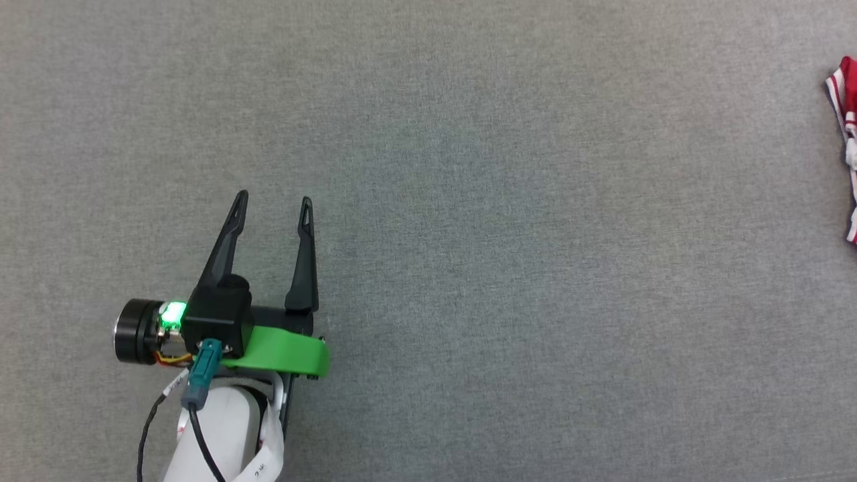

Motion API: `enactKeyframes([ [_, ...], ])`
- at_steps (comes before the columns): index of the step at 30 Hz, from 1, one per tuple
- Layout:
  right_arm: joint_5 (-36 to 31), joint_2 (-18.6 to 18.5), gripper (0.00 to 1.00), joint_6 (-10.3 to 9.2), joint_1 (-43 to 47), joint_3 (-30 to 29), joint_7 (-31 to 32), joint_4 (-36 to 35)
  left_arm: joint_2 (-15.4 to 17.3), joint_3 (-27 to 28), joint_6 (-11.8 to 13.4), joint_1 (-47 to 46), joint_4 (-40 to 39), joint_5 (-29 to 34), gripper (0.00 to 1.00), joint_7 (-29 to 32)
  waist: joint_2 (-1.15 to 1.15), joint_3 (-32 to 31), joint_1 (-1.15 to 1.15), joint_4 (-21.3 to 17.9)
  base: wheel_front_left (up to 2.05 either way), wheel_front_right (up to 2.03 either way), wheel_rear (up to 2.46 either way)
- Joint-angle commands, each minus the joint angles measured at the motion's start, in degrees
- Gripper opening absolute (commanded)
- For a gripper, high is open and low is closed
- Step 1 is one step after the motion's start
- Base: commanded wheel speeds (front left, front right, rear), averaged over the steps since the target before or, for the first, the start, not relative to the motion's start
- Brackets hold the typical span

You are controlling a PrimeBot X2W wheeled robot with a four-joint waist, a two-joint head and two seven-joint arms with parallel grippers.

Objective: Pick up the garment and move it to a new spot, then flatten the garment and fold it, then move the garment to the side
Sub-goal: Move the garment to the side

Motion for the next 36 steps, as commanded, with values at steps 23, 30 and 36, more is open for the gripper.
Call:
enactKeyframes([
  [23,-12.6,32.1,1.0,-0.05,24.8,-10.9,-12.8,-34.5,-1.9,1.1,0.9,8.1,2.3,-1.9,1.0,-0.3,0.19,-16.7,-0.01,9.6,0.0,0.0,0.0],
  [30,-12.7,39.6,1.0,-0.05,34.2,-9.6,-12.8,-36.1,-2.1,1.6,0.7,9.5,3.1,-1.8,1.0,-0.3,0.19,-18.8,-0.01,10.4,0.0,0.0,0.0],
  [36,-11.6,43.1,1.0,-0.05,40.8,-11.1,-12.8,-35.7,-2.3,1.8,0.5,10.6,3.7,-1.8,1.0,-0.3,0.19,-20.4,-0.01,10.8,0.0,0.0,0.0],
])
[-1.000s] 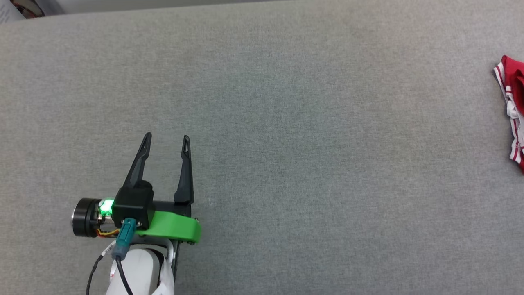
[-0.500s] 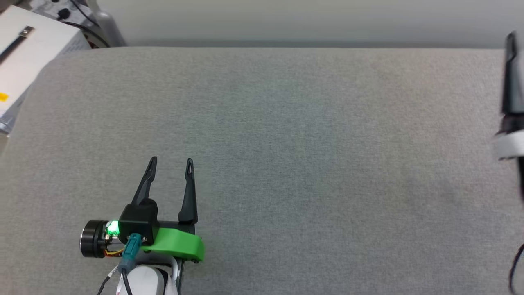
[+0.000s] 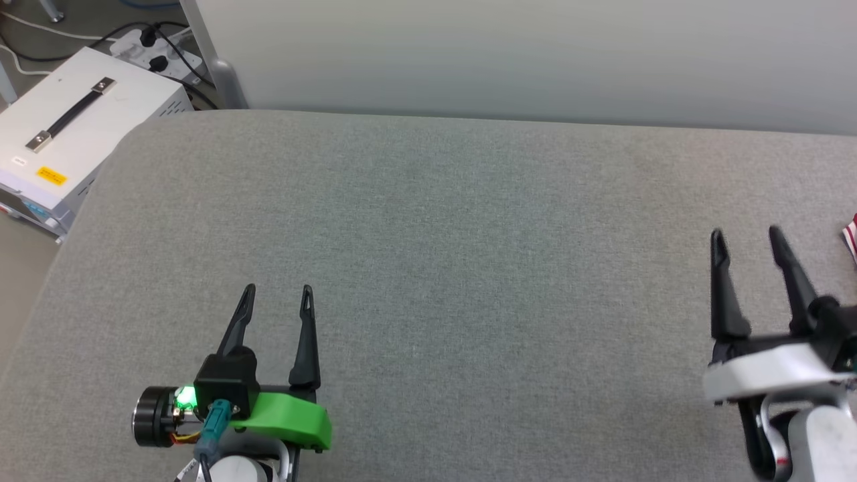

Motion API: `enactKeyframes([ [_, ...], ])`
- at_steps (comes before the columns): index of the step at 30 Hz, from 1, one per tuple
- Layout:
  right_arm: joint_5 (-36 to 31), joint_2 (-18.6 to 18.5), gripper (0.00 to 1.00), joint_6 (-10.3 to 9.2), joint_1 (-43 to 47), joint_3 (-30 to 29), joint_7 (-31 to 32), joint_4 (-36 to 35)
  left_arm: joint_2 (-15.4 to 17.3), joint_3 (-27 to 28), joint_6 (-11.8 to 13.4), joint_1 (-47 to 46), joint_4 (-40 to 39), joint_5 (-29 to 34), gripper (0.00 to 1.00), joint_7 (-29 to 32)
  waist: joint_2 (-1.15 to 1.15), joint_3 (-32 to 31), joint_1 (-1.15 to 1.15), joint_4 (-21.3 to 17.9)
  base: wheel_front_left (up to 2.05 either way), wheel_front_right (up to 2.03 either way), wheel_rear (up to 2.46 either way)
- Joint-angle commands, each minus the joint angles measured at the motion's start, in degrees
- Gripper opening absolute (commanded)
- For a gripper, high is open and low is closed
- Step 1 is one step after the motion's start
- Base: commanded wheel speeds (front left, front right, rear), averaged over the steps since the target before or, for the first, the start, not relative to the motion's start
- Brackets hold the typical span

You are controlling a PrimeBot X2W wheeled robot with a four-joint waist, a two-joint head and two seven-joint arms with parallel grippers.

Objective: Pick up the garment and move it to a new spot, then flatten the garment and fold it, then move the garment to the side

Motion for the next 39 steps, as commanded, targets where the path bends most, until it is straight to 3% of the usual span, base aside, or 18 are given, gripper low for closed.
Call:
enactKeyframes([
  [1,0.3,0.4,1.0,-0.04,2.0,0.1,-0.2,0.0,-0.2,0.2,0.1,1.2,0.1,-0.5,1.0,-0.3,0.19,-0.9,0.0,0.2,0.0,0.0,0.0],
  [14,1.0,2.5,1.0,-0.04,13.6,1.2,-0.2,-2.9,-0.5,0.3,-1.2,4.9,1.2,-1.3,1.0,-0.3,0.19,-4.9,0.0,-0.2,0.0,0.0,0.0],
  [30,2.1,2.7,1.0,-0.04,17.2,1.6,-0.2,-3.1,-0.7,0.1,-1.8,6.9,1.8,-1.3,1.0,-0.3,0.19,-6.7,0.0,-1.0,0.0,0.0,0.0],
  [31,1.9,2.7,0.0,0.0,16.3,1.5,0.0,-3.0,-0.5,0.2,-1.5,5.8,2.0,-1.5,0.0,0.0,0.0,-6.8,0.0,-1.1,0.0,0.0,0.0],
  [39,1.6,2.7,0.0,0.0,15.9,1.6,0.6,-3.0,-0.4,0.4,-1.5,5.6,1.8,-1.3,0.0,0.6,0.01,-6.7,0.0,-1.2,0.0,0.0,0.0],
])
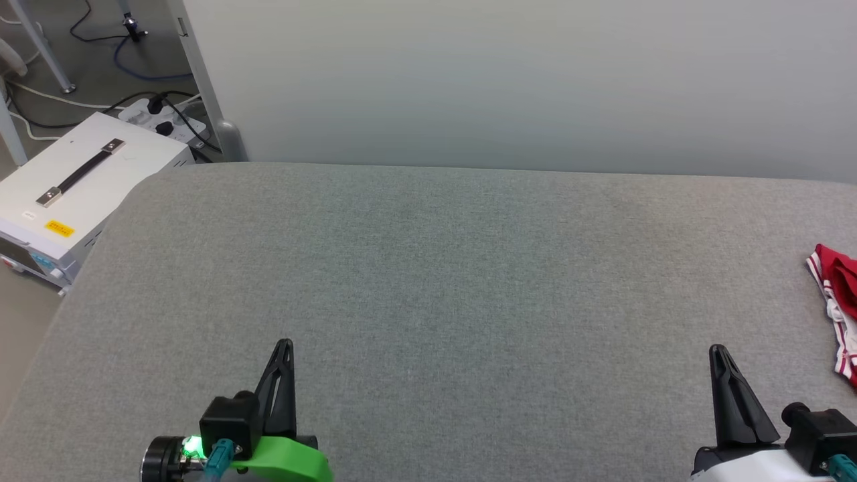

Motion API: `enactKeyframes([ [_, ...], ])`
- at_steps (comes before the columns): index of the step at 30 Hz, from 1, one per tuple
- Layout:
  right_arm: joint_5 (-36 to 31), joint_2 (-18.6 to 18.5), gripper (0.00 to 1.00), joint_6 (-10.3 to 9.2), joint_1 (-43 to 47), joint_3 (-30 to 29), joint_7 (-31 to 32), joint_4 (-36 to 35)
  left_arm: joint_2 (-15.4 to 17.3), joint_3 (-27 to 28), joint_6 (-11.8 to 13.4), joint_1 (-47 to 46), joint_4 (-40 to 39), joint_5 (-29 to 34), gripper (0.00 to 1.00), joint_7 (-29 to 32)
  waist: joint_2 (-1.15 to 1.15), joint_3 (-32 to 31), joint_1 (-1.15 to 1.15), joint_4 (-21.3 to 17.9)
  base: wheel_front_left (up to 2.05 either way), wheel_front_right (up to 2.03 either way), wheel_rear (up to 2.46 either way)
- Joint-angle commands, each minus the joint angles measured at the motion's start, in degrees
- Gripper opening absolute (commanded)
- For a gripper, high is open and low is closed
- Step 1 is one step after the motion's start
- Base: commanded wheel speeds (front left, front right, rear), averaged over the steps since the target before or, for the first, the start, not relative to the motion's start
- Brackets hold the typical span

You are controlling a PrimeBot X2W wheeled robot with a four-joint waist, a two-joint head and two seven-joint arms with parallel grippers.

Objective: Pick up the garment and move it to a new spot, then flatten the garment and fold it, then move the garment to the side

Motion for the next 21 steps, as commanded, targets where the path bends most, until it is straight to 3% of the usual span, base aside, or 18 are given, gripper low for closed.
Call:
enactKeyframes([
  [1,-0.4,0.0,0.0,-0.01,-0.4,0.1,0.2,0.0,0.0,0.2,0.0,-0.2,-0.3,0.2,0.0,0.5,0.01,0.0,0.0,0.0,0.0,0.0,0.0],
  [21,-1.7,0.0,0.0,-0.02,-1.9,0.6,2.5,0.1,-0.2,1.1,0.1,-0.8,-1.3,1.0,0.0,2.8,0.04,0.5,0.0,-0.5,0.0,0.0,0.0],
])
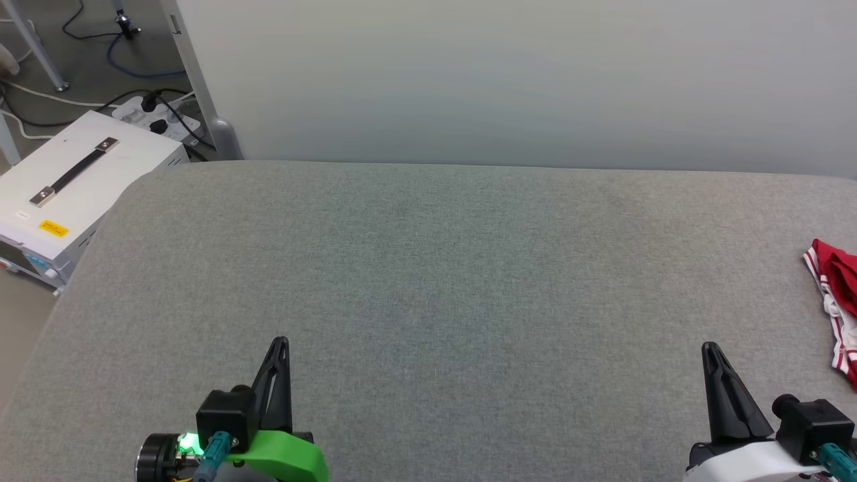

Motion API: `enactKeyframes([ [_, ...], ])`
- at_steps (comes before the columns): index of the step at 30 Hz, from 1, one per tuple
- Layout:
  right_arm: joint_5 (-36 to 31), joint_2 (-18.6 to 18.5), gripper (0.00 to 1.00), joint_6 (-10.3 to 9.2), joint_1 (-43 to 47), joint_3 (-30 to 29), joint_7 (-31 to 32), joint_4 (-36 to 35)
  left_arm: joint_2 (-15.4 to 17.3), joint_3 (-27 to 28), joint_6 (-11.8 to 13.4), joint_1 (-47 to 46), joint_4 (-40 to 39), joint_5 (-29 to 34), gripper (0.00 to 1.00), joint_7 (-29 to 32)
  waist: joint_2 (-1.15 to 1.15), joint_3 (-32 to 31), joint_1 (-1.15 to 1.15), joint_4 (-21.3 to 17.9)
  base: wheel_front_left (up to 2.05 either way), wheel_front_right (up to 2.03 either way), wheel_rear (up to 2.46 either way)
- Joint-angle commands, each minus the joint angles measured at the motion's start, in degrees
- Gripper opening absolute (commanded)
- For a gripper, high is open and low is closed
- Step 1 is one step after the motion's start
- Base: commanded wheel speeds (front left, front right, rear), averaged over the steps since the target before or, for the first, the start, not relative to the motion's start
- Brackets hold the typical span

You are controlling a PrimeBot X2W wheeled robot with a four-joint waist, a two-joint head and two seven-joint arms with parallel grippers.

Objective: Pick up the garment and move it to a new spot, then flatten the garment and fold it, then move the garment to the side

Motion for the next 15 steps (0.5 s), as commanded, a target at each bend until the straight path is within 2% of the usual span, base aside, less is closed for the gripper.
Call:
enactKeyframes([
  [1,-0.8,0.0,0.0,-0.02,-1.2,0.2,0.4,0.1,-0.1,0.4,0.0,-0.7,-0.4,0.6,0.0,0.3,0.04,0.0,0.0,0.0,0.0,0.0,0.0],
  [15,-1.7,0.0,0.0,-0.02,-2.2,0.5,2.1,0.1,-0.2,1.0,0.1,-1.1,-1.1,1.2,0.0,1.9,0.06,0.4,0.0,-0.4,0.0,0.0,0.0],
])
